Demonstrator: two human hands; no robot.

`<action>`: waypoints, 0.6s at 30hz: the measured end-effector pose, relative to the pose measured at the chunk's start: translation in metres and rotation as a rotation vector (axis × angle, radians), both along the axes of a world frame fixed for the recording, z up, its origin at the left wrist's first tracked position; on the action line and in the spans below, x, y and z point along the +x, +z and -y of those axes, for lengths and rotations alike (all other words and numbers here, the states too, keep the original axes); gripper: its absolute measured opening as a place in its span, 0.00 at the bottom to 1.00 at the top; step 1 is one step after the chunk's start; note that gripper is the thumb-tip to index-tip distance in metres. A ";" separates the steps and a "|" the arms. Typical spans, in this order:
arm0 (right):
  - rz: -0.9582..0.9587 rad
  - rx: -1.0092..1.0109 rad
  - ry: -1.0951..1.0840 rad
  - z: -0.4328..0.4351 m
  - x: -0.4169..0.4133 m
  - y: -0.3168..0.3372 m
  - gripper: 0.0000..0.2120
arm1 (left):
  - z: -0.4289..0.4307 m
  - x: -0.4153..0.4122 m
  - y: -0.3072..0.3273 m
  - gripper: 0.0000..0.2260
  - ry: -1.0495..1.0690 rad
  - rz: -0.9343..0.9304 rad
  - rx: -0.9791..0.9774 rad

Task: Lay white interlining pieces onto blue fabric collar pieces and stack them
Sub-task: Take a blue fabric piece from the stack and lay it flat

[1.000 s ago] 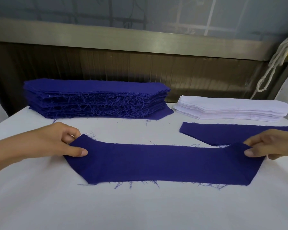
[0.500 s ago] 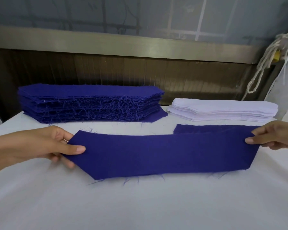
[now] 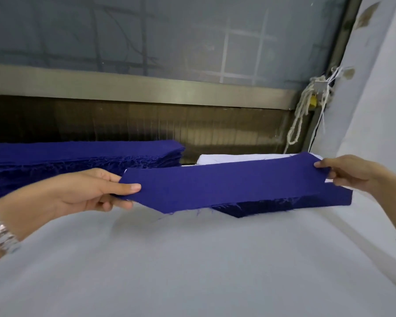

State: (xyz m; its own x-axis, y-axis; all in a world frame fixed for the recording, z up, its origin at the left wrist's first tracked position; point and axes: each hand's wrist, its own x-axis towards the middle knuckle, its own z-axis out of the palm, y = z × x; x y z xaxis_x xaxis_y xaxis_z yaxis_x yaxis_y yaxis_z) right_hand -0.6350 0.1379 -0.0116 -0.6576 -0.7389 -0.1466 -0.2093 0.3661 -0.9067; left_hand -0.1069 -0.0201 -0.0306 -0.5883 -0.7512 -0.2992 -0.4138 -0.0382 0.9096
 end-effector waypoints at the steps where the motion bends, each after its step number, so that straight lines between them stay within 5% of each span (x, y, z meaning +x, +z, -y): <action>1: 0.008 -0.021 -0.027 0.001 -0.007 0.000 0.12 | -0.001 -0.013 0.001 0.10 0.002 -0.011 -0.003; 5: -0.043 -0.086 -0.156 0.002 -0.031 -0.001 0.10 | 0.000 -0.062 -0.003 0.17 0.008 -0.067 -0.016; 18: -0.037 -0.152 -0.417 0.005 -0.090 -0.041 0.14 | 0.012 -0.163 -0.033 0.08 0.020 -0.037 -0.018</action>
